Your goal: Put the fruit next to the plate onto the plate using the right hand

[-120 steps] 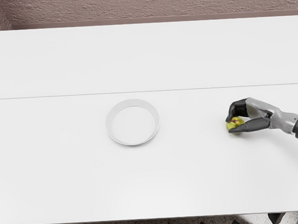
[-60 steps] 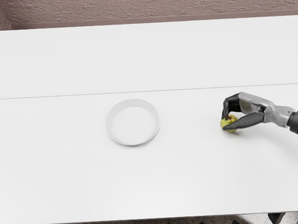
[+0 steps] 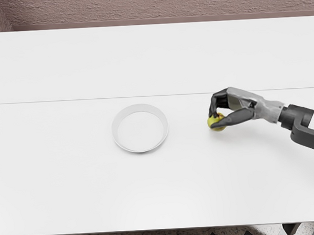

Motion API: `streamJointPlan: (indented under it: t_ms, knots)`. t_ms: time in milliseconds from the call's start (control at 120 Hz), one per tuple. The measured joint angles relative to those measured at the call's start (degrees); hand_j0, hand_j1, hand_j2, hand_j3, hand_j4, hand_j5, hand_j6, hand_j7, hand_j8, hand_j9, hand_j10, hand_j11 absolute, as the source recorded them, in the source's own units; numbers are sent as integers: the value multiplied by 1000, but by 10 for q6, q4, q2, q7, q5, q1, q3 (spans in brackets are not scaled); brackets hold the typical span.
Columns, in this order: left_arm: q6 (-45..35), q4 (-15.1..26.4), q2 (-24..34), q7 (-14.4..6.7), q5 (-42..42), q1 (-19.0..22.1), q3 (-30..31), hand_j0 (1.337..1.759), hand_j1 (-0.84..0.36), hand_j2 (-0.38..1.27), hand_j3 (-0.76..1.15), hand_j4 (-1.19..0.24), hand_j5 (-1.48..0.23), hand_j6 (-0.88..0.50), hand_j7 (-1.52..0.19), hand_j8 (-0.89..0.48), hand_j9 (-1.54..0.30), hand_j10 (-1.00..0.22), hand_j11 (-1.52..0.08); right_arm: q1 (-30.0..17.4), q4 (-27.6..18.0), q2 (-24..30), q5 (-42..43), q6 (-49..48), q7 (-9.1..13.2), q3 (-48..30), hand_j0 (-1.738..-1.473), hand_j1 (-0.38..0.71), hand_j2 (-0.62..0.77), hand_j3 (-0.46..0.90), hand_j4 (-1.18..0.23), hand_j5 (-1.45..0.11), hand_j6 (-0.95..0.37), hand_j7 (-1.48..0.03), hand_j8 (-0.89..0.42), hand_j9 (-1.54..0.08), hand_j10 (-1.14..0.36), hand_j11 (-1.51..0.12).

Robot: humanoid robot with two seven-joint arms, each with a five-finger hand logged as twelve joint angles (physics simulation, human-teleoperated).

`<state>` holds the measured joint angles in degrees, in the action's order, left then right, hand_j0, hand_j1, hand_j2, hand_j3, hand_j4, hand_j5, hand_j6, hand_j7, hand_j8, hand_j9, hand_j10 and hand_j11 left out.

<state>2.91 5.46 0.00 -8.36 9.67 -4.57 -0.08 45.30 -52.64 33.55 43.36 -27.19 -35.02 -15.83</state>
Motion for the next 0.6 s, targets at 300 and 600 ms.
streamJointPlan:
  t_ms: [300,600]
  knots:
    - [0,0,0,0,0,0,0,1658,325,4,0,-21,-26,-21,-26,-21,-26,-21,-26,33,3,-62,0,2,0,1,-1646,333,138,0,-827,-1144,-816,-1134,-535,-1147,-381,-1177]
    - [0,0,0,0,0,0,0,1658,325,4,0,-21,-26,-21,-26,-21,-26,-21,-26,59,6,-143,3,6,0,2,-1646,331,148,-1,-839,-1136,-825,-1134,-547,-1132,-391,-1158]
